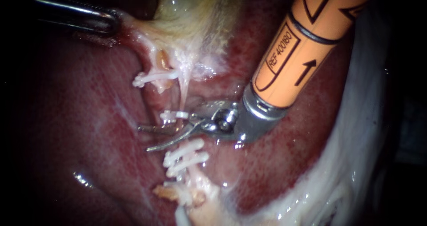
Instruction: Go to the cutting position right tube
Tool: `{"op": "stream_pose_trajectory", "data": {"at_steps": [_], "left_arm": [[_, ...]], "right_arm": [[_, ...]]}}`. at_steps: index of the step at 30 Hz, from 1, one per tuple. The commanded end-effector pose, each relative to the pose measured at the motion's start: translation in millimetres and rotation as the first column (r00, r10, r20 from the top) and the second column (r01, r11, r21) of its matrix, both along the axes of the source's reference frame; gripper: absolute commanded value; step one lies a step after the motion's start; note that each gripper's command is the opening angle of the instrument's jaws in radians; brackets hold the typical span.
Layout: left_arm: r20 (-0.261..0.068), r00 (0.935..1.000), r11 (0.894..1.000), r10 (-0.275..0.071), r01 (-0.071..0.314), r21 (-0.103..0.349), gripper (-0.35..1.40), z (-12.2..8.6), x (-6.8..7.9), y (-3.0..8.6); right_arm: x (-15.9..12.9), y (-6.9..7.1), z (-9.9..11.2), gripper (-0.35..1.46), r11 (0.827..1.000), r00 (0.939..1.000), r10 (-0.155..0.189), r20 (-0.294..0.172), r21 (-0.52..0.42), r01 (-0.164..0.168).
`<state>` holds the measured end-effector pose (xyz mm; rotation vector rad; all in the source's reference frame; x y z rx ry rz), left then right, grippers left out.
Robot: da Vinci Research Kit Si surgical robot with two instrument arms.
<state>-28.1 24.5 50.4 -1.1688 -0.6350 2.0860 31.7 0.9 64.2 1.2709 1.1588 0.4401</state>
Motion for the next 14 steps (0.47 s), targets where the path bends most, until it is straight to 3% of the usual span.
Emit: {"op": "stream_pose_trajectory", "data": {"at_steps": [1, 6, 14], "left_arm": [[0.0, 1.0, 1.0, 0.001, -0.001, 0.0, -0.35, 0.0, 0.1, 0.0], [0.001, 1.0, 1.0, 0.001, -0.001, 0.0, -0.35, 0.0, 0.1, 0.0], [0.001, 1.0, 1.0, 0.001, -0.001, 0.0, -0.35, 0.0, 0.1, 0.1]], "right_arm": [[-0.1, 0.1, -0.5, 1.32, 1.0, 1.0, 0.001, -0.007, 0.004, -0.001], [-0.1, 0.3, -1.9, 1.32, 1.0, 0.9998, 0.007, -0.021, 0.017, -0.007], [-0.2, 0.3, -1.9, 1.32, 1.0, 0.9998, 0.007, -0.021, 0.017, -0.006]]}}
